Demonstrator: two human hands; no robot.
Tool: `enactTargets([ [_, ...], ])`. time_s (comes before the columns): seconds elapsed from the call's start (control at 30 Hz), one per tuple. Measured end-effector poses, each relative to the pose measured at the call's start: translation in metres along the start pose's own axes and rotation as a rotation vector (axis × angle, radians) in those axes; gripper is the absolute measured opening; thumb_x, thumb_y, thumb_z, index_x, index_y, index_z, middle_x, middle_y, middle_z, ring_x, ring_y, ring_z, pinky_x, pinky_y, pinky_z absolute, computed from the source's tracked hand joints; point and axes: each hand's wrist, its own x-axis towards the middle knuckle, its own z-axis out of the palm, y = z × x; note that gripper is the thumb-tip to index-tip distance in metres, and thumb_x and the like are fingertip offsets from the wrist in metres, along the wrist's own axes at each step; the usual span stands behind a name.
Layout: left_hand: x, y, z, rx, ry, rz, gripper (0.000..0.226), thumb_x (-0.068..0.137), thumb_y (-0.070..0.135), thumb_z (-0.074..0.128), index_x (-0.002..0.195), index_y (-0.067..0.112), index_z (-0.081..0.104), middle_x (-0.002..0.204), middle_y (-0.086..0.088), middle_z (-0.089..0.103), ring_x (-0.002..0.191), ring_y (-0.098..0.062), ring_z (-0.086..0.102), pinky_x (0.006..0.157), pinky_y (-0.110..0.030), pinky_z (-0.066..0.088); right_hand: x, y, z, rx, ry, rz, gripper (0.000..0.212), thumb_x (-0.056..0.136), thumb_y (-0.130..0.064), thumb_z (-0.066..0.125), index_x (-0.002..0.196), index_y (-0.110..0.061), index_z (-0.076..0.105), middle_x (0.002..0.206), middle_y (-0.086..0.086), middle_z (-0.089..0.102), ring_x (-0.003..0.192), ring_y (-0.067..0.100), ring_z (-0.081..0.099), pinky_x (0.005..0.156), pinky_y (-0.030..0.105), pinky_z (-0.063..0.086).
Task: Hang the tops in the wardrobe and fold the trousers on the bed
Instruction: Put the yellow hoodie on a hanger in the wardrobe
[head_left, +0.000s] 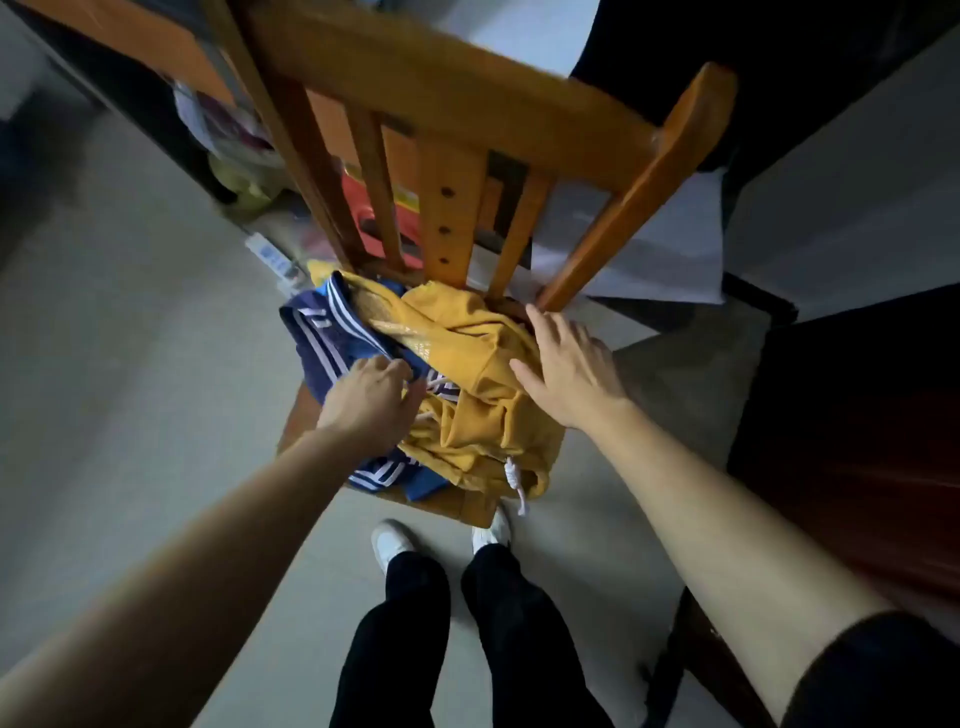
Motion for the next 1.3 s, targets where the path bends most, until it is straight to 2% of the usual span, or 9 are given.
enactTargets([
  [0.17,0.011,-0.008,0.104,-0.037,-0.313,-0.058,0.061,0.084,0.069,0.054,0.129,0.028,0.055,0.122,-0.007,0.047,0.114,-0.028,0.046,0.081,-0.039,0.047,-0.003,0.006,0.100,0.055,-0.160,0.175,0.086,0.093,-0.066,0.040,0.156,-0.019,0.004,0.160,0.015,0.016,0.132,0.039,0.044,0.096,0.047,0.047],
  [0.3,0.009,-0.015,0.139,-0.149,-0.214,-0.096,0.033,0.093,0.046,0.059,0.119,0.029,0.065,0.106,-0.003,0.042,0.111,-0.030,0.046,0.077,-0.037,0.045,-0.001,0.003,0.127,0.081,-0.023,0.213,0.066,0.098,-0.041,0.050,0.151,-0.011,0.023,0.155,0.018,0.022,0.123,0.039,0.053,0.091,0.043,0.053],
  [0.4,0.007,-0.010,0.124,-0.235,-0.126,-0.082,0.025,0.098,0.035,0.053,0.112,0.019,0.066,0.103,-0.005,0.044,0.105,-0.030,0.048,0.075,-0.039,0.047,0.008,0.001,0.109,0.044,-0.011,0.194,0.046,0.098,-0.018,0.052,0.140,-0.008,0.036,0.145,0.018,0.035,0.104,0.034,0.063,0.076,0.036,0.055],
  [0.6,-0.004,0.005,0.011,-0.434,0.021,-0.181,0.026,0.100,0.025,0.047,0.108,0.008,0.066,0.120,-0.013,0.054,0.112,-0.034,0.048,0.093,-0.045,0.043,0.014,-0.029,0.006,-0.057,0.033,0.167,0.023,0.103,-0.013,0.034,0.123,-0.008,0.045,0.111,0.017,0.064,0.090,0.029,0.066,0.064,0.033,0.051],
  [0.77,-0.038,0.023,-0.130,-0.491,0.200,-0.187,0.023,0.100,0.023,0.047,0.096,0.006,0.062,0.100,-0.015,0.064,0.098,-0.034,0.058,0.081,-0.040,0.046,-0.001,-0.060,-0.117,-0.024,0.151,0.105,0.023,0.104,-0.021,0.040,0.123,-0.009,0.044,0.107,0.014,0.067,0.086,0.028,0.068,0.055,0.032,0.046],
  [0.9,-0.082,0.041,-0.232,-0.501,0.356,-0.150,0.018,0.103,0.031,0.042,0.095,0.020,0.053,0.092,-0.001,0.058,0.091,-0.028,0.058,0.074,-0.034,0.044,-0.017,-0.078,-0.217,0.070,0.290,0.034,0.030,0.101,-0.031,0.045,0.123,-0.010,0.043,0.108,0.016,0.066,0.092,0.038,0.066,0.061,0.037,0.047],
  [1.0,-0.110,0.055,-0.292,-0.599,0.508,-0.140,0.025,0.103,0.033,0.041,0.103,0.014,0.057,0.095,-0.005,0.062,0.093,-0.028,0.060,0.085,-0.046,0.052,-0.027,-0.090,-0.277,0.173,0.411,-0.005,0.030,0.097,-0.034,0.047,0.118,-0.012,0.047,0.099,0.015,0.066,0.086,0.038,0.064,0.060,0.035,0.043],
  [1.13,-0.144,0.069,-0.341,-0.724,0.750,-0.135,0.027,0.102,0.031,0.044,0.103,0.009,0.060,0.095,-0.007,0.063,0.093,-0.028,0.059,0.088,-0.045,0.050,-0.038,-0.110,-0.319,0.397,0.479,-0.041,0.039,0.092,-0.036,0.054,0.126,-0.017,0.052,0.111,0.014,0.065,0.098,0.035,0.061,0.071,0.032,0.042],
  [1.3,-0.179,0.076,-0.365,-0.844,0.905,-0.120,0.020,0.101,0.029,0.046,0.092,0.018,0.061,0.085,0.002,0.061,0.077,-0.012,0.056,0.064,-0.026,0.042,-0.057,-0.132,-0.310,0.651,0.464,-0.098,0.042,0.091,-0.037,0.062,0.128,-0.021,0.053,0.127,0.008,0.063,0.115,0.030,0.058,0.086,0.031,0.043],
])
